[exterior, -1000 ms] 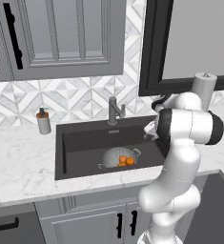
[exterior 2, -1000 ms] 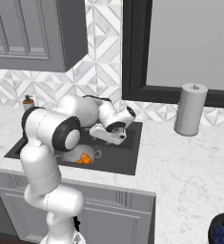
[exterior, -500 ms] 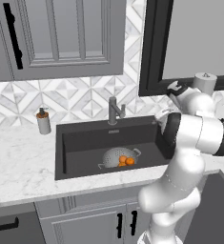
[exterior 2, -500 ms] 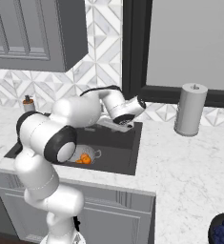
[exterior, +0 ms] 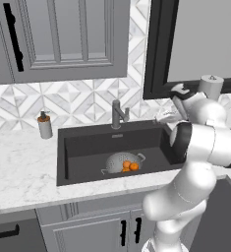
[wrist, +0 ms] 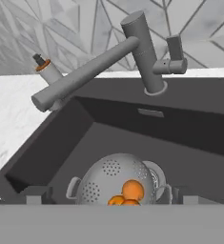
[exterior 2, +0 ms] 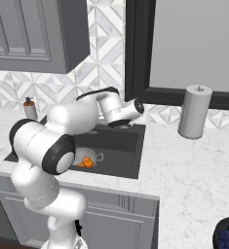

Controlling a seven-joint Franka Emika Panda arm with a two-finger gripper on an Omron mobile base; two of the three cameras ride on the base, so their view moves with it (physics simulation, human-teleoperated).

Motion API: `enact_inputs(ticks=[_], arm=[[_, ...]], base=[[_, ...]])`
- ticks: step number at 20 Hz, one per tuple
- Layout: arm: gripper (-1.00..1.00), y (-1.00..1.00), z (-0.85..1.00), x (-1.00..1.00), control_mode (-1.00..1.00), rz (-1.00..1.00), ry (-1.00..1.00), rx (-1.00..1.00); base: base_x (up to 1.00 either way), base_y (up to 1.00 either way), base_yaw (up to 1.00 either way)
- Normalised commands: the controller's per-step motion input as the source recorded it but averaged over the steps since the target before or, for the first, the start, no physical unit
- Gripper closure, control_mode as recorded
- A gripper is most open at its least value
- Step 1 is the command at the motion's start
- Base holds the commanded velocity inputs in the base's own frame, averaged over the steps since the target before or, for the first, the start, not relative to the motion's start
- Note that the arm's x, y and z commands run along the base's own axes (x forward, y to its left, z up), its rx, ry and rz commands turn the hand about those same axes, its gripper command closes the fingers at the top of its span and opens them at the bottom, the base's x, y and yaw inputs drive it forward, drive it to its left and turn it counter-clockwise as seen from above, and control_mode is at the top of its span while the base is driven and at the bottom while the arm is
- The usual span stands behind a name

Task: Put the colander in the sink, put the tangerine, tangerine, tangerine in the colander, and turn on the sink faucet and pour water over the colander.

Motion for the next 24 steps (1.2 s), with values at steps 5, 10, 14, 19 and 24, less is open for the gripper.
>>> enact_inputs(ticks=[5,10,14,19,24], arm=[[-1.0,0.32,0.27,0.34,-1.0,-0.08,-0.02,0.03],[-1.0,0.25,0.24,0.35,-1.0,-0.07,0.0,0.04],[-1.0,0.17,0.01,0.22,-1.0,-0.06,0.0,0.01],[-1.0,0.02,0.0,0.35,-1.0,-0.06,0.0,0.0],[-1.0,0.0,-0.02,0.41,-1.0,-0.05,0.0,0.0]], base=[[0.0,0.0,0.0],[0.0,0.0,0.0],[0.0,0.0,0.0],[0.0,0.0,0.0],[0.0,0.0,0.0]])
